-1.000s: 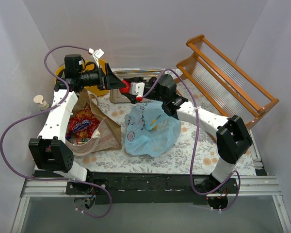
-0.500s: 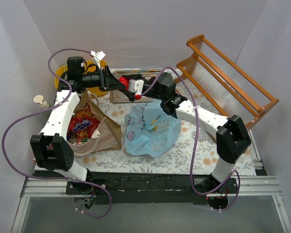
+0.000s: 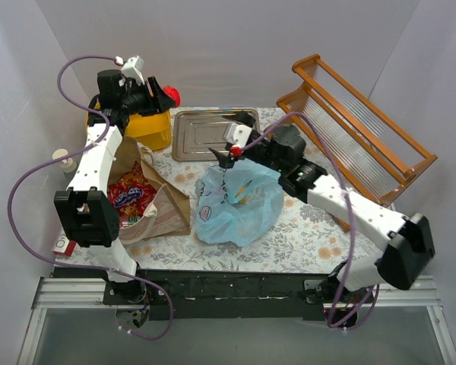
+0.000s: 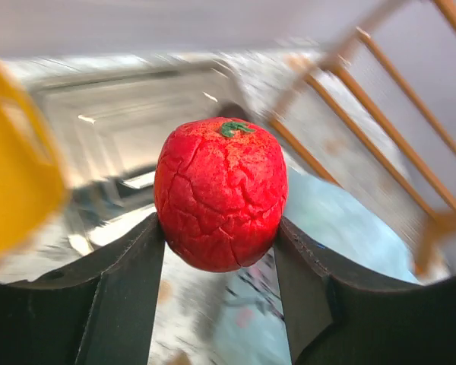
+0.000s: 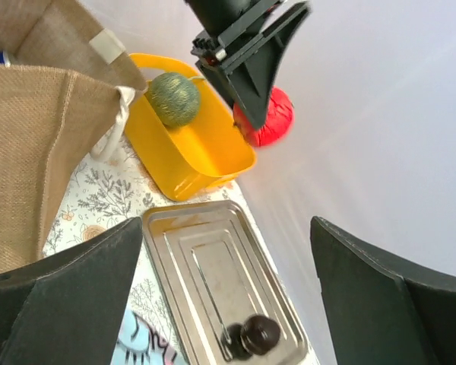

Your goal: Untie the knot of the grocery bags and take out the mixed food

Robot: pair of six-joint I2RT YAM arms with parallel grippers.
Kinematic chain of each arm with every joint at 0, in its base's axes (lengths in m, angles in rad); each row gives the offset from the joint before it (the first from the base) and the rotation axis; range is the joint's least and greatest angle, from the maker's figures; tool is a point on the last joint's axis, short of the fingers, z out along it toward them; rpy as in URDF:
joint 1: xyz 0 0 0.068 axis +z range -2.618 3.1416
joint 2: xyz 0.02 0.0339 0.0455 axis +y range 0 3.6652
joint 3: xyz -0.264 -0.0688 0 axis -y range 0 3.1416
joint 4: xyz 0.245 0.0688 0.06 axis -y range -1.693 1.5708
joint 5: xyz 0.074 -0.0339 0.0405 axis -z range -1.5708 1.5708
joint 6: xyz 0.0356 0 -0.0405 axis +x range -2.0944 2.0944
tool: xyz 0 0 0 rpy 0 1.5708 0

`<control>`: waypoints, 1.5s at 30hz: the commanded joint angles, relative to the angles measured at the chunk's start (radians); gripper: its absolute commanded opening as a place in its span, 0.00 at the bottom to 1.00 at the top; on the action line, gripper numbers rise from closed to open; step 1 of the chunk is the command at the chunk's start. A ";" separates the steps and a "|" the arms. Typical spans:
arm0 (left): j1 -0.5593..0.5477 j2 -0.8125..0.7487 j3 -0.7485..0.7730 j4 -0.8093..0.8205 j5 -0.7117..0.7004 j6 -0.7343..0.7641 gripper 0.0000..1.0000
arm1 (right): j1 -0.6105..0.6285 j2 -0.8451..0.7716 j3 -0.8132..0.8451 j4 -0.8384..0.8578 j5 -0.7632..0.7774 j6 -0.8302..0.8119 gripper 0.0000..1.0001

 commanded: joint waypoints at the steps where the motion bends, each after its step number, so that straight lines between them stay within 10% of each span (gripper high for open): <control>1: 0.054 0.150 0.158 0.069 -0.392 0.042 0.00 | -0.001 -0.207 -0.054 -0.158 0.115 0.077 0.96; 7: 0.056 0.347 0.282 0.097 -0.485 0.095 0.00 | -0.001 -0.420 -0.205 -0.516 0.005 0.057 0.87; 12: 0.056 0.427 0.300 0.097 -0.507 0.135 0.00 | -0.001 -0.514 -0.315 -0.683 -0.078 0.036 0.49; 15: 0.056 0.409 0.297 0.098 -0.510 0.146 0.26 | -0.001 -0.525 -0.382 -0.665 -0.131 0.037 0.28; 16: 0.056 0.398 0.293 0.097 -0.510 0.144 0.57 | 0.000 -0.521 -0.401 -0.639 -0.135 0.031 0.24; 21: 0.056 0.288 0.269 0.092 -0.464 0.129 0.82 | -0.001 -0.443 -0.514 -0.503 -0.130 0.059 0.17; 32: 0.033 -0.197 -0.093 0.091 -0.277 0.250 0.91 | -0.015 -0.145 -0.473 -0.237 0.066 0.237 0.59; 45: 0.031 -0.450 -0.348 0.006 -0.200 0.203 0.92 | -0.093 0.134 -0.274 -0.157 0.071 0.355 0.68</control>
